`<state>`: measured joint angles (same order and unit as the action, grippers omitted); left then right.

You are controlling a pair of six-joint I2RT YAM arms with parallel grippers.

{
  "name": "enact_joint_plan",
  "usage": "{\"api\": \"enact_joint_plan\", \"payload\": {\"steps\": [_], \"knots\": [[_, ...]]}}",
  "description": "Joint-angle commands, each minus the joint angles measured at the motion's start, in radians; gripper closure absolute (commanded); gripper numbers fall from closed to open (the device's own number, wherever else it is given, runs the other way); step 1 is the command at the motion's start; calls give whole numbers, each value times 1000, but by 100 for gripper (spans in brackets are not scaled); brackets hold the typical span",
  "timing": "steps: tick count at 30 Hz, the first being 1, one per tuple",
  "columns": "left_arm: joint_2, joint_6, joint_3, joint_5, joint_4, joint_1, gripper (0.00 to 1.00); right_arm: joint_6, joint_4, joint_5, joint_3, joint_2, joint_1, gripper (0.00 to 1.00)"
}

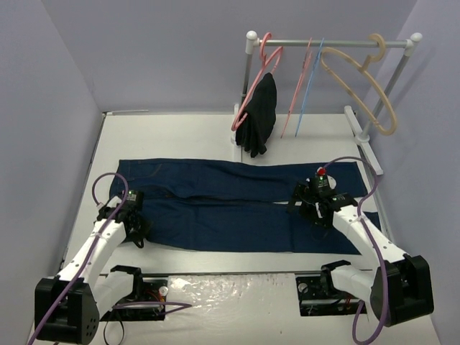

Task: Place the trousers on the hanger
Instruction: Fold the trousers at the center of the board.

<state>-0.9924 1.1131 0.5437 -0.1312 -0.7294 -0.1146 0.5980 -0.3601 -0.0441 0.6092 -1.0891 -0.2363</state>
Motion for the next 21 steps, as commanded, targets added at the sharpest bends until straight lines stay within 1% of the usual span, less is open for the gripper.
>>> {"api": "enact_joint_plan", "payload": {"steps": [1, 4, 7, 11, 13, 19, 21], "knots": [[-7, -97, 145, 1, 3, 9, 100, 118, 45, 96, -44, -20, -1, 2], [-17, -139, 203, -12, -20, 9, 100, 156, 94, 107, -77, -57, -1, 2], [-32, -185, 238, -21, -24, 11, 100, 185, 193, 60, -121, -120, -2, 4], [-52, -243, 287, -30, -35, 26, 100, 199, 270, 53, -115, -216, -3, 4], [-59, -268, 298, -39, -48, 39, 100, 193, 285, 62, -83, -264, -3, 4], [-70, -341, 283, -21, -36, 108, 100, 111, 294, 117, 83, -405, -3, 4], [-95, -346, 281, 12, -22, 154, 100, 101, 274, 141, 148, -422, -3, 4]]}}
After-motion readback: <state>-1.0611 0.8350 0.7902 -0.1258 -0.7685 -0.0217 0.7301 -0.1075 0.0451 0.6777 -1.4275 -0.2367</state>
